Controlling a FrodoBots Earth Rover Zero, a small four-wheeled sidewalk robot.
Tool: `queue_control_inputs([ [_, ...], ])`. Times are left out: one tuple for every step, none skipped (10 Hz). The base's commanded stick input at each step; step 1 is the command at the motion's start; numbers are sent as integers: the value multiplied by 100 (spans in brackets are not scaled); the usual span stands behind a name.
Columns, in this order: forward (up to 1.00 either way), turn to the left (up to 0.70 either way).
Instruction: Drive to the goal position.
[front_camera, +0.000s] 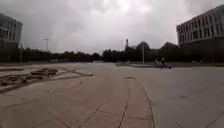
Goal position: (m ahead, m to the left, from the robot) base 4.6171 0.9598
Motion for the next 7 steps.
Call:
queue_control_inputs([
  [0,0],
  [0,0],
  [0,0],
  [59,0],
  [70,0],
  [70,0],
  [70,0],
])
